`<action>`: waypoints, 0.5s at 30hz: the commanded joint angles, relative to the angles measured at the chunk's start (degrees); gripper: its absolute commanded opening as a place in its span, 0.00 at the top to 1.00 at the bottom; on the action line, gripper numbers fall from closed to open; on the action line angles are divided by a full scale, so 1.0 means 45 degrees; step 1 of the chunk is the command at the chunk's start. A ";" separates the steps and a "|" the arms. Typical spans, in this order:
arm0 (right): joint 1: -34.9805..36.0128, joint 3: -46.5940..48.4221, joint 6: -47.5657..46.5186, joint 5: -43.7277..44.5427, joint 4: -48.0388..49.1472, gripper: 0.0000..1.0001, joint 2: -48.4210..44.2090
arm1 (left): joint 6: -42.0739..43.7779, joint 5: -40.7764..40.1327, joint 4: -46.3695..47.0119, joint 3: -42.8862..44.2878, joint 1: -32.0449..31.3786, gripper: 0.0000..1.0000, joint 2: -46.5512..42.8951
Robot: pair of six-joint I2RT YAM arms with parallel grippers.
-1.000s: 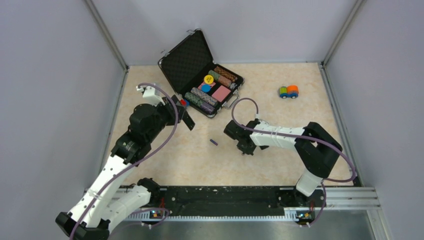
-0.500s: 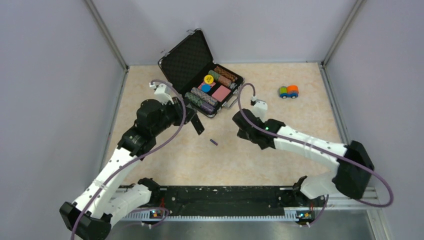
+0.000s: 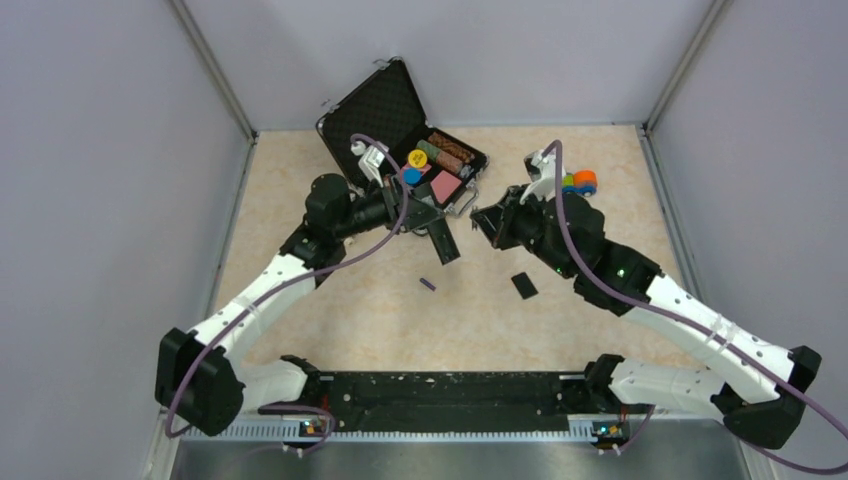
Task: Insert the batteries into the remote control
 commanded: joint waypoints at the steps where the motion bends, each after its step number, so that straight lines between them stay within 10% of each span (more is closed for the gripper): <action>1: -0.0017 0.0954 -0.1809 -0.2000 0.1390 1.00 0.0035 | -0.2861 0.2170 0.5556 0.0194 0.0040 1.00 0.0755; 15: 0.0233 0.2070 -0.3678 -0.3682 0.1344 1.00 0.0524 | -0.5473 0.1520 0.7237 0.0320 0.0041 1.00 0.1257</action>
